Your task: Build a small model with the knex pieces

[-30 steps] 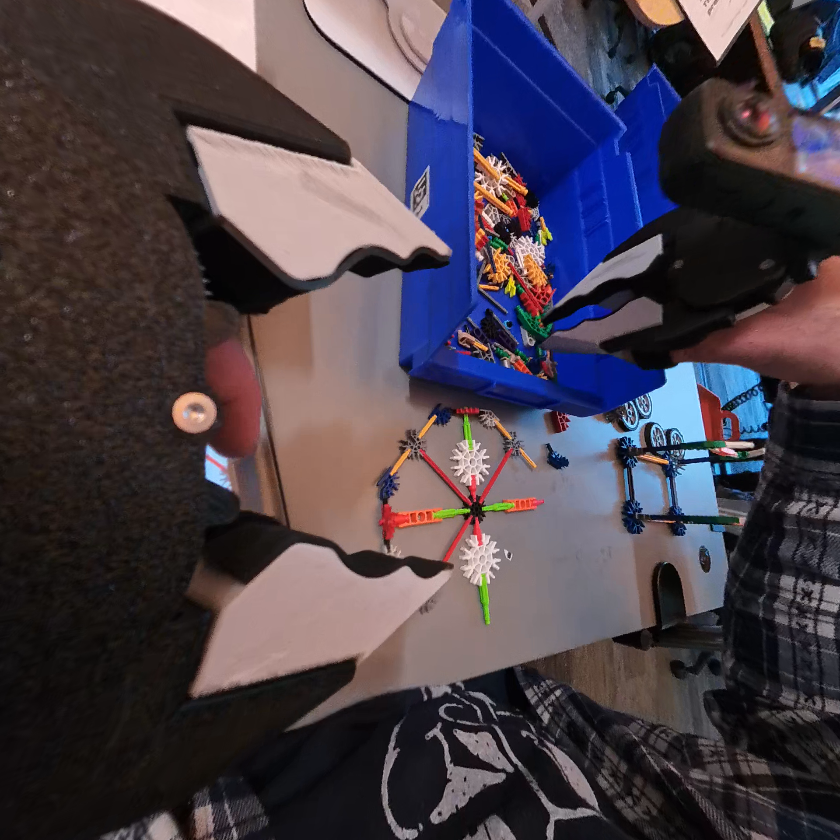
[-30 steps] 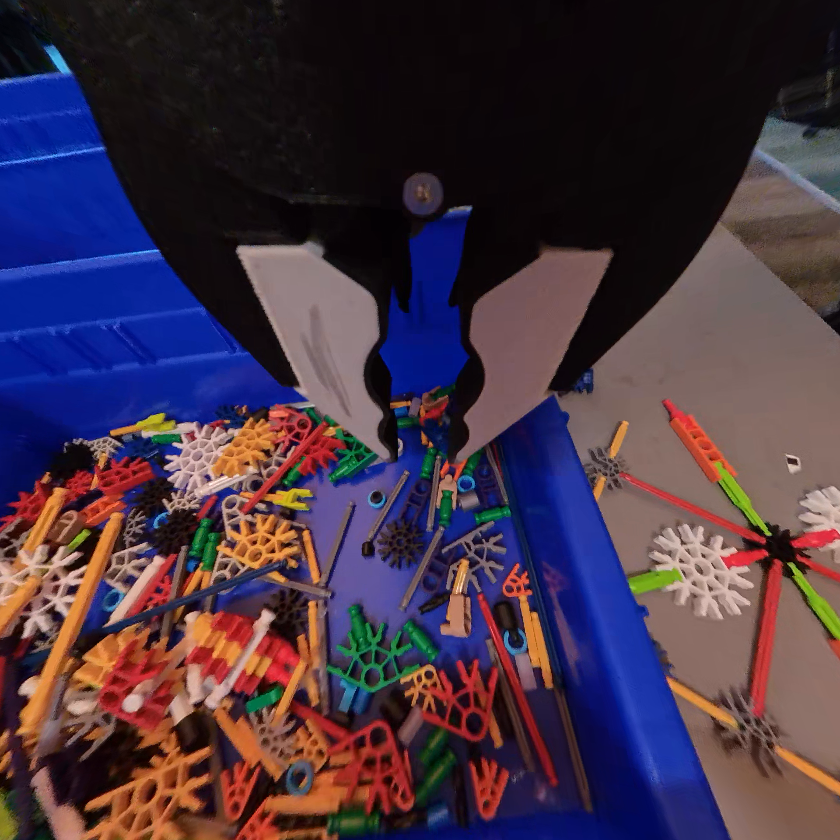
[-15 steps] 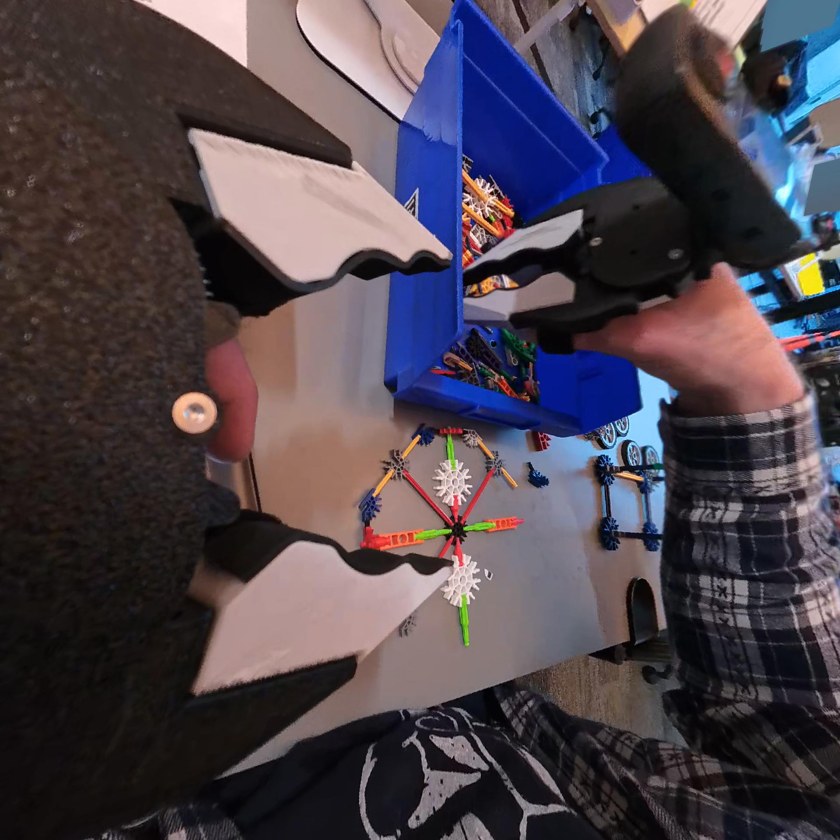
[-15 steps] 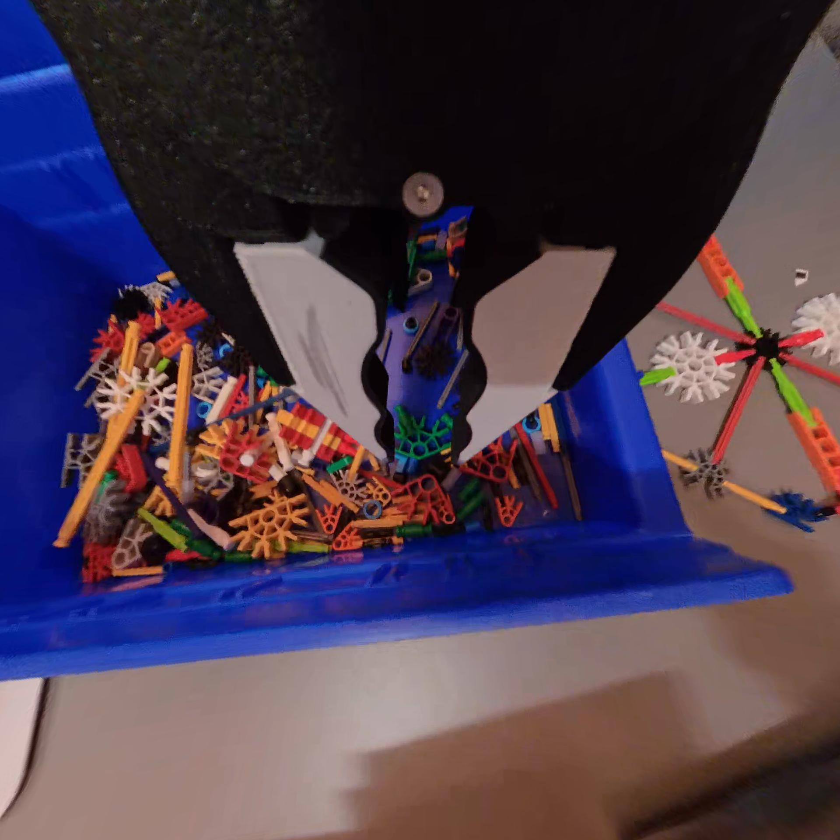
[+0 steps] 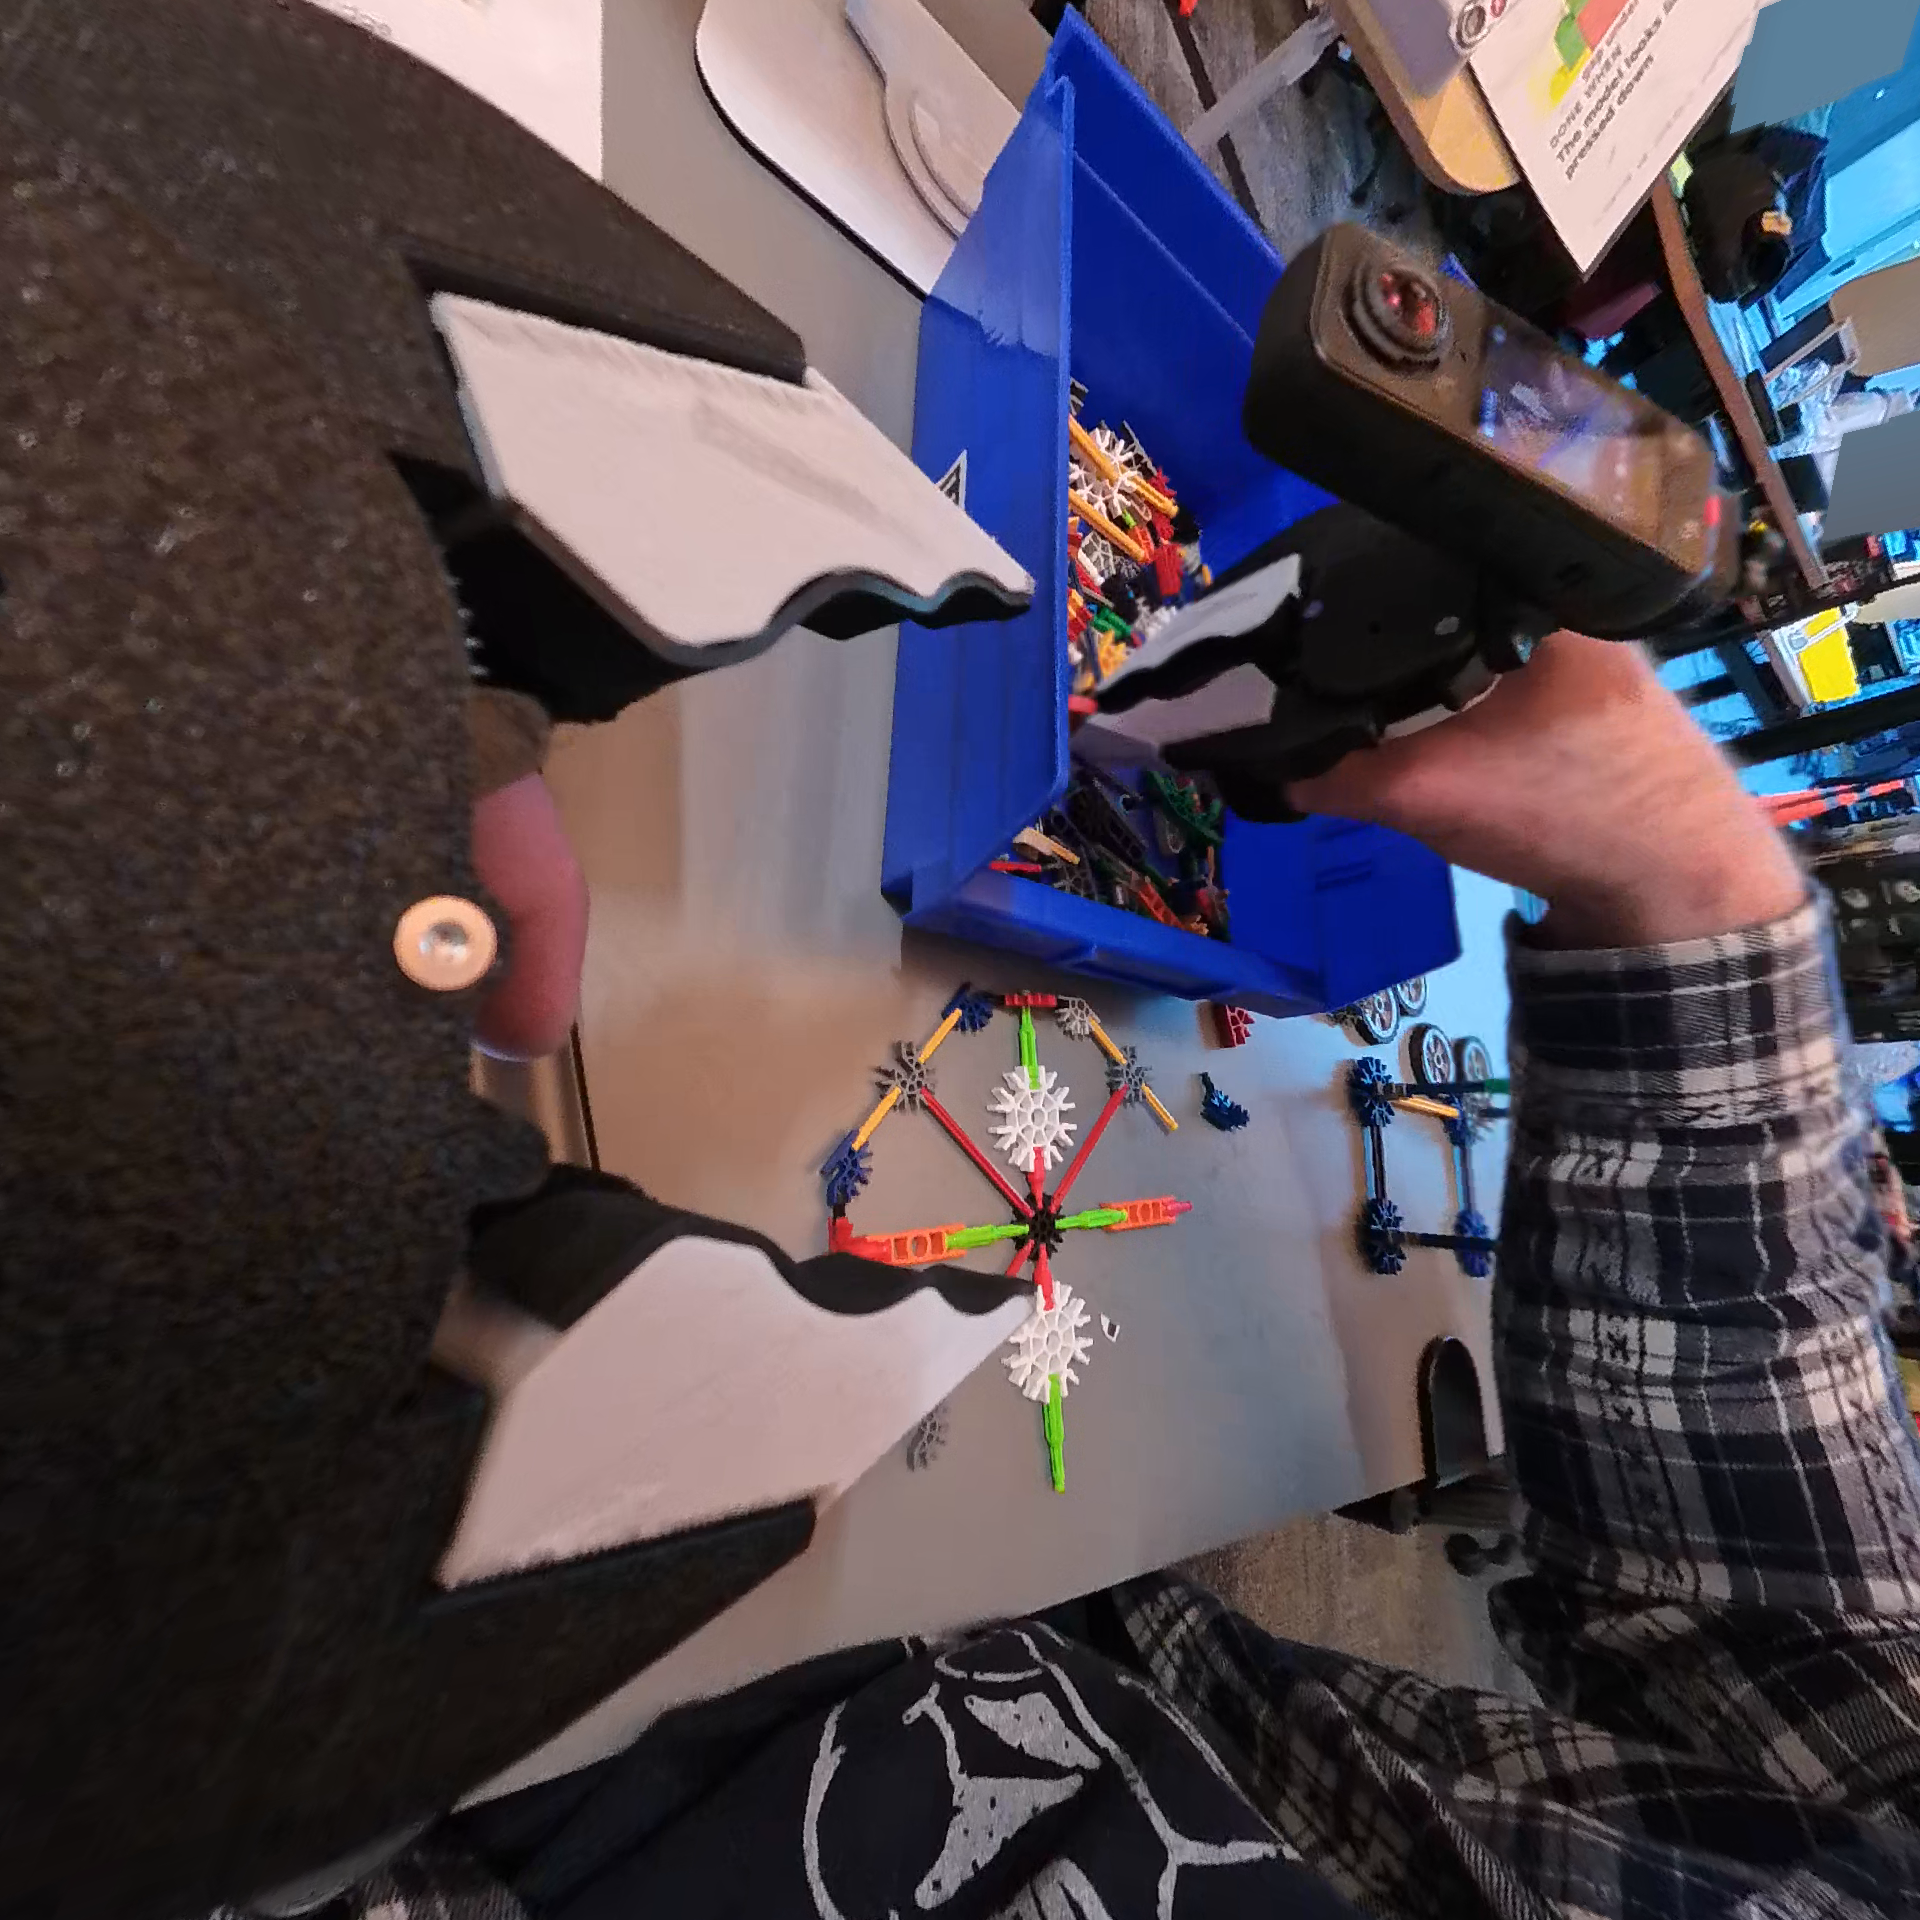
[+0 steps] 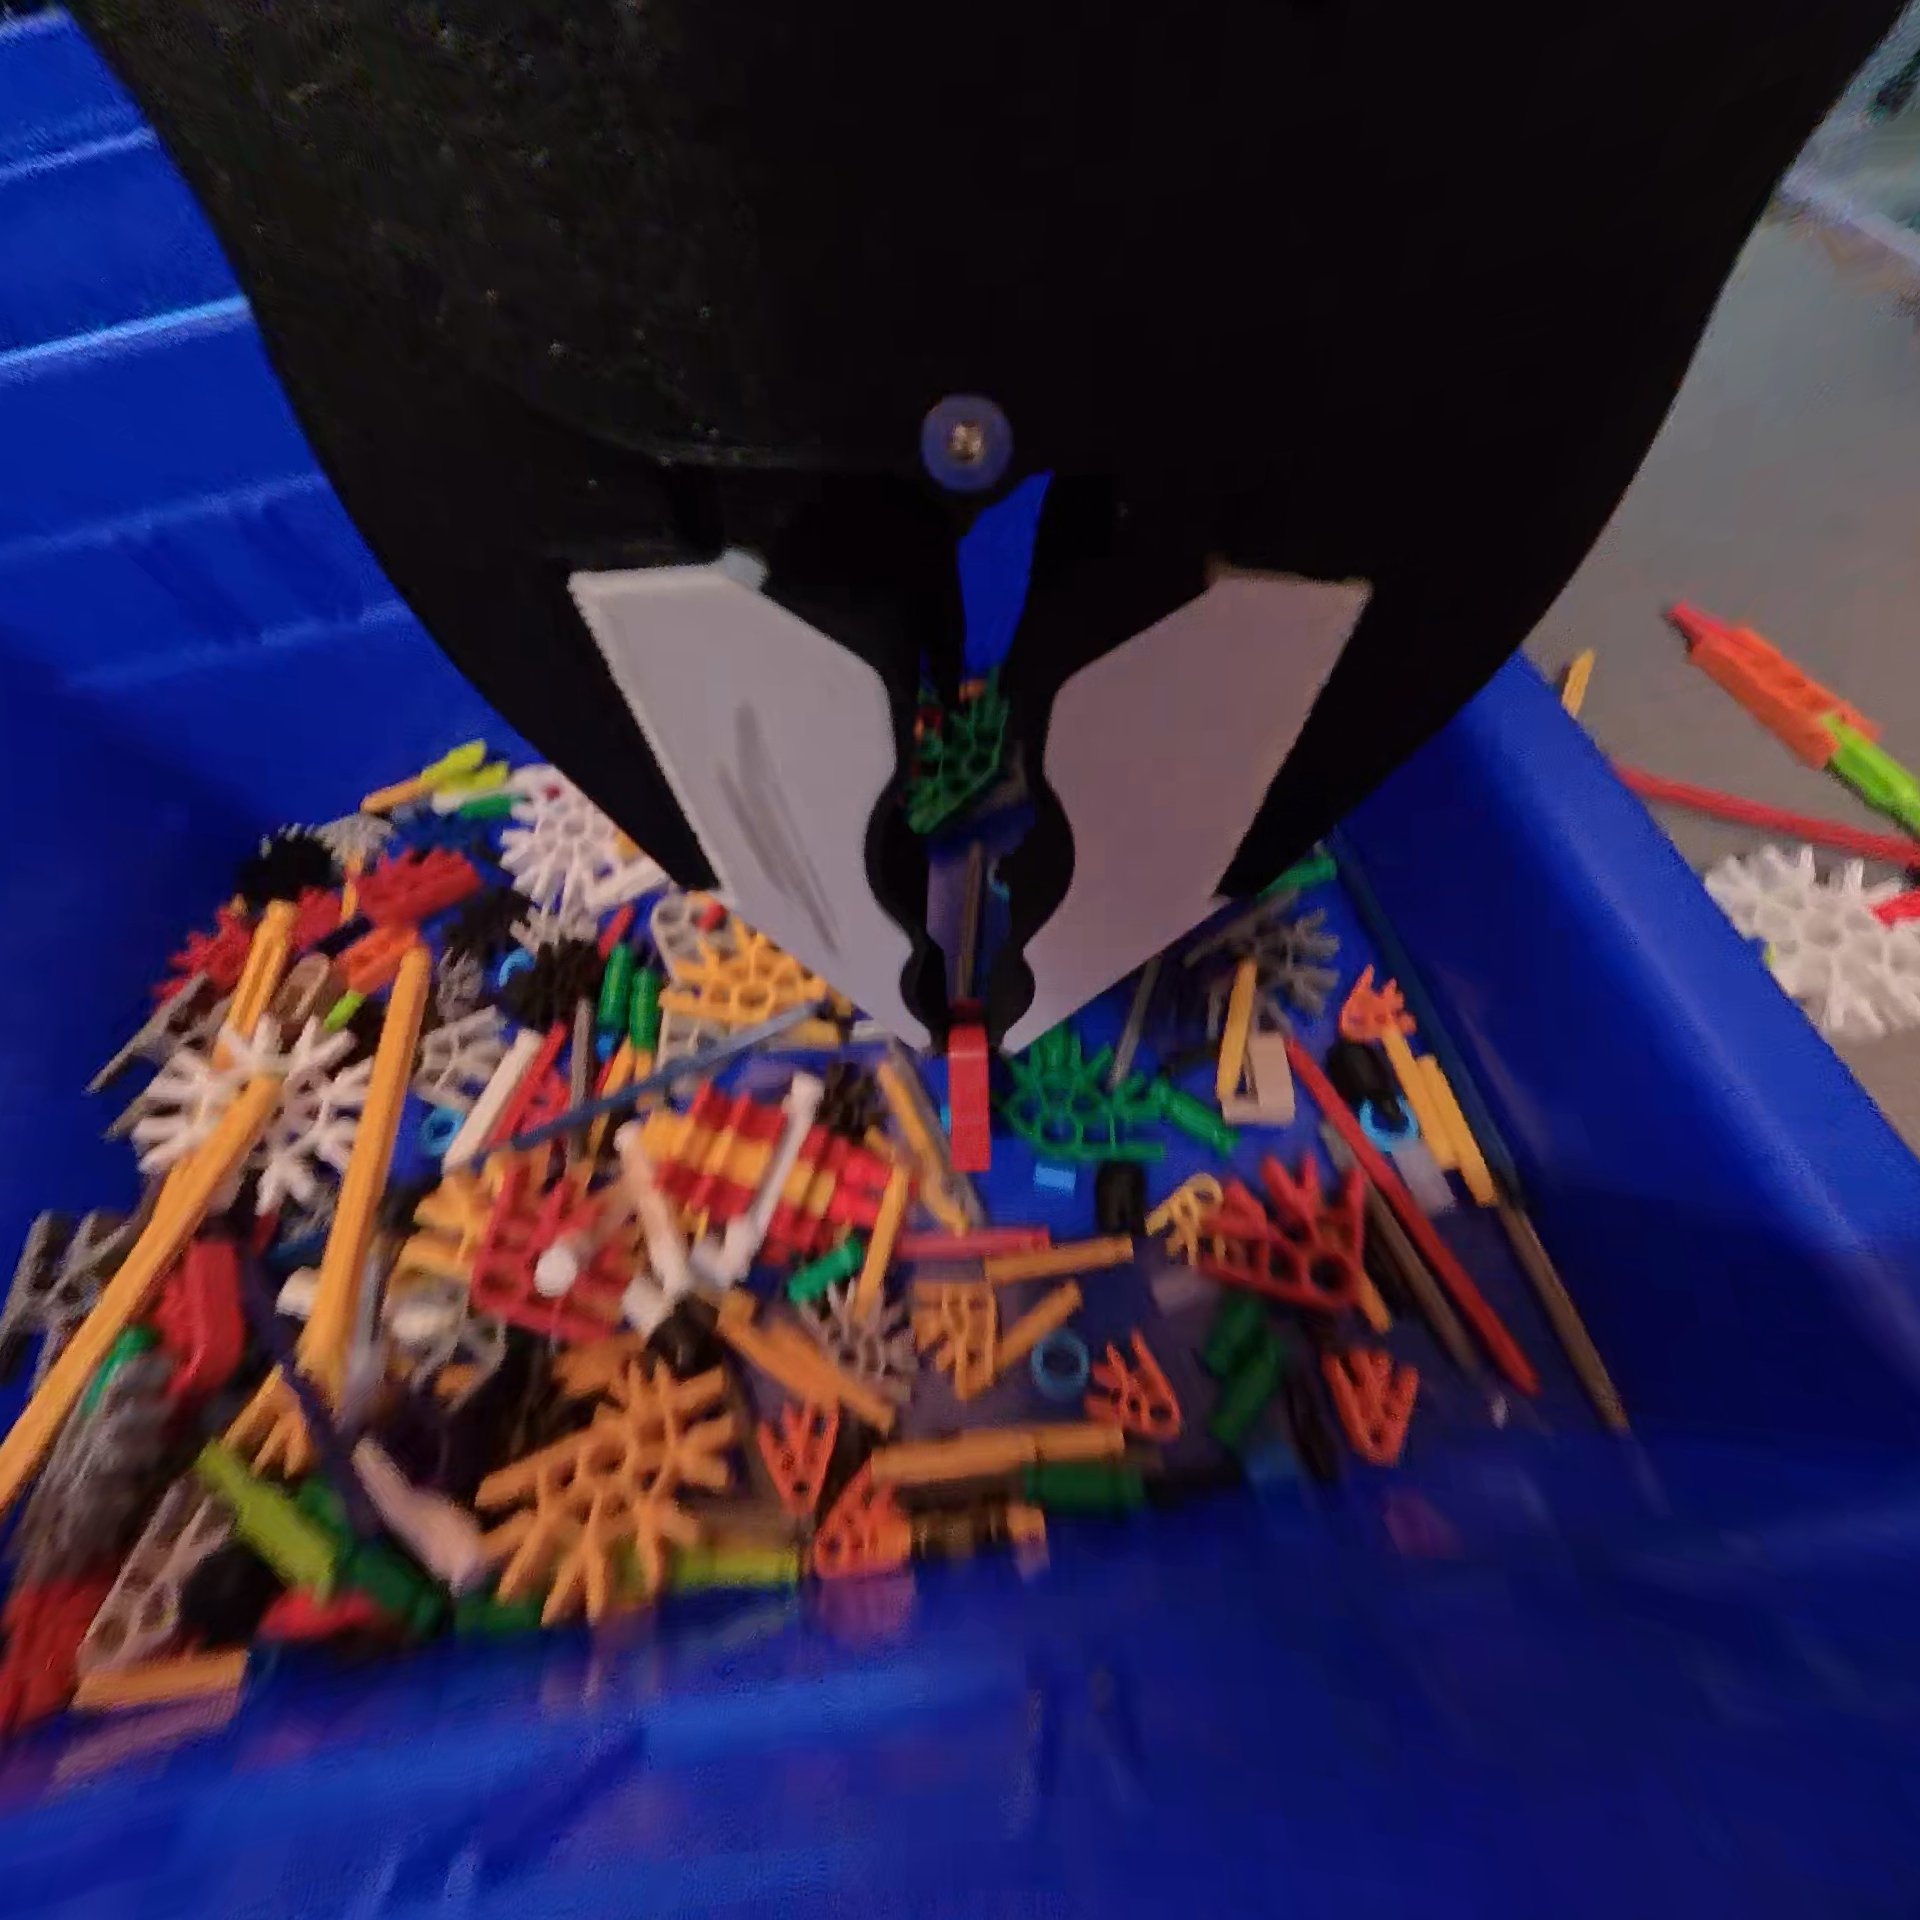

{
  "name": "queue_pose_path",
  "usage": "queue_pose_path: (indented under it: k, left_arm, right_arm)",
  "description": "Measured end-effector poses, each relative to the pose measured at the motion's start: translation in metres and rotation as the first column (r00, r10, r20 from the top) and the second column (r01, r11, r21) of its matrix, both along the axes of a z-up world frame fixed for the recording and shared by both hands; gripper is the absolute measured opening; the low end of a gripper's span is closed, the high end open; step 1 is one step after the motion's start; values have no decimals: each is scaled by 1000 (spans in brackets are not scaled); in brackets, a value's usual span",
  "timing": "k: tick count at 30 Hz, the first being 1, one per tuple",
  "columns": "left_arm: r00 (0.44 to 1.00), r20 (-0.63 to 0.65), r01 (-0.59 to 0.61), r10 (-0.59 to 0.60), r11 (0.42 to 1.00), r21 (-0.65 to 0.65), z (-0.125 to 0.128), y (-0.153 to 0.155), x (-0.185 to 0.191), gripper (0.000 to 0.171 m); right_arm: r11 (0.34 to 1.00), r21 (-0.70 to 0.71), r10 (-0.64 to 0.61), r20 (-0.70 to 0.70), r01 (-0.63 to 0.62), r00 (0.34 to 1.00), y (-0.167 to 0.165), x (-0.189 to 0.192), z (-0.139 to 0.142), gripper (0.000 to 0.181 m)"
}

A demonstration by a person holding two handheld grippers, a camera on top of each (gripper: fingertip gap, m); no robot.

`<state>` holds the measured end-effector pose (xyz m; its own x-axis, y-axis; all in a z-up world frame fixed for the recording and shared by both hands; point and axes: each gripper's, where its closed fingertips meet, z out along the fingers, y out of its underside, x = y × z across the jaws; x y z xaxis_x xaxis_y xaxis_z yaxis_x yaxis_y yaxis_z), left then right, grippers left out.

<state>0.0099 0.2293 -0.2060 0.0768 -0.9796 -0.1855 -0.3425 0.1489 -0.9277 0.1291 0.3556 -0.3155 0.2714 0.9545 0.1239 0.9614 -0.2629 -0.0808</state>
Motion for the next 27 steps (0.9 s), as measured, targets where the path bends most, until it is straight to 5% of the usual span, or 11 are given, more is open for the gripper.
queue_pose_path:
  k: [3, 10, 21, 27]
  left_arm:
    - [1000, 0, 0, 0, 1000, -4, -1, 0, 0, 120]
    - [1000, -3, -3, 3, 1000, -8, -3, 2, 2, 120]
    - [1000, -6, -10, 10, 1000, -10, -6, 4, 2, 120]
    - [1000, -9, -11, 11, 1000, -8, -8, 4, 2, 120]
  right_arm:
    - [1000, 4, -25, 56, 24, 998, 1, 21, 9, 25]
    - [993, 87, -71, -104, 80, 992, 22, 9, 37, 26]
    - [968, 170, -148, -210, 186, 966, 71, -21, 22, 53]
    - [982, 83, -156, -168, 172, 973, 68, -24, 4, 41]
